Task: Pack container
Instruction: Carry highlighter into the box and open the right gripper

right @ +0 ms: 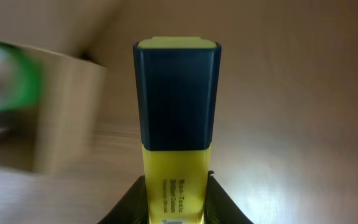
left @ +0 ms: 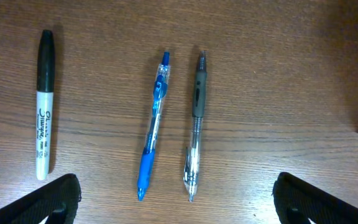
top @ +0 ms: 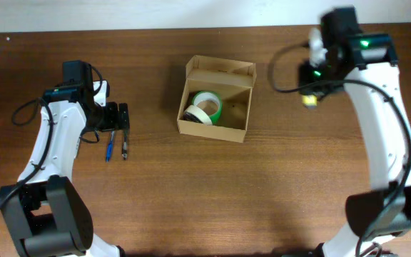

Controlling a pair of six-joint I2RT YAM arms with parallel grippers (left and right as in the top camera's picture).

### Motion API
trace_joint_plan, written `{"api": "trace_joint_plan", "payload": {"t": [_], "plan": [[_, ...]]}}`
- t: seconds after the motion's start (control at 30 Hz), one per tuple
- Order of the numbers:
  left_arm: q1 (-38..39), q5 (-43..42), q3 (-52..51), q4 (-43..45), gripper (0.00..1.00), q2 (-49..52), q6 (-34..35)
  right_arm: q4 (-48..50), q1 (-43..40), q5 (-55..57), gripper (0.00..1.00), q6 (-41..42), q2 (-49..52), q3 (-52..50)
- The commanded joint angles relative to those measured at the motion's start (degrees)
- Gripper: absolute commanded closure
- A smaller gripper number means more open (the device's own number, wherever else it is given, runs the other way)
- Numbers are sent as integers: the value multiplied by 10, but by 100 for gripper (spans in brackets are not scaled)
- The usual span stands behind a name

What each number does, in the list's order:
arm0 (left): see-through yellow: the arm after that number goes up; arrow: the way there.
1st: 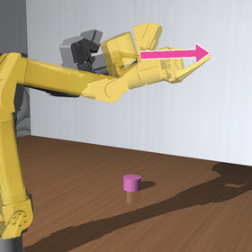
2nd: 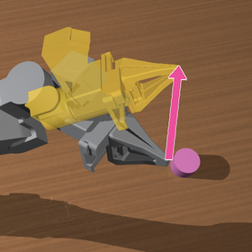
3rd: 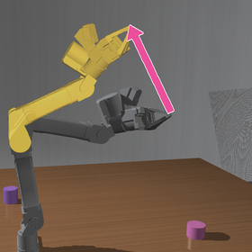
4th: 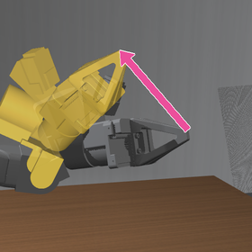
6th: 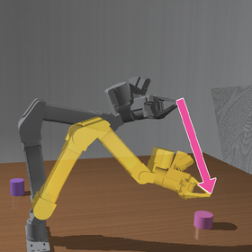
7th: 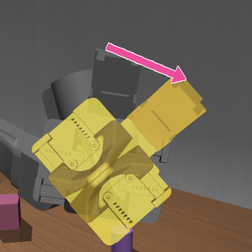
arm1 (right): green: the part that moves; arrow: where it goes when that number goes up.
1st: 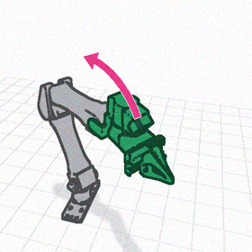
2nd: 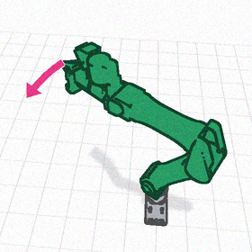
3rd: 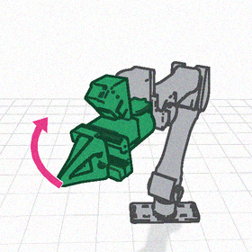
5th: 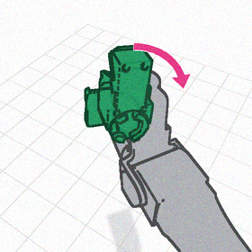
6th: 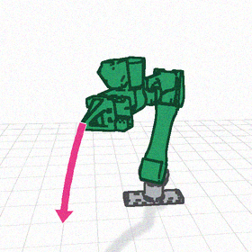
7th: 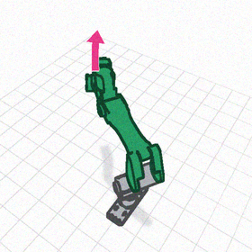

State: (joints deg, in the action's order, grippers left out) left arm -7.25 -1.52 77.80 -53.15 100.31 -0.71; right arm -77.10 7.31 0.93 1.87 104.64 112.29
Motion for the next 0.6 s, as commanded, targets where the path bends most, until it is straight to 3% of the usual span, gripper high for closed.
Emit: {"api": "trace_joint_plan", "payload": {"t": [0.0, 0.27, 0.57], "plan": [[-2, -6, 8, -1, 0, 3, -11, -12, 90, -9, 75, -59, -22, 76], [-2, -6, 8, -1, 0, 3, -11, 0, 260, 50, 74, -201, -2, 94], [-2, -6, 8, -1, 0, 3, -11, 67, 274, 60, 77, -225, 101, 94]]}}
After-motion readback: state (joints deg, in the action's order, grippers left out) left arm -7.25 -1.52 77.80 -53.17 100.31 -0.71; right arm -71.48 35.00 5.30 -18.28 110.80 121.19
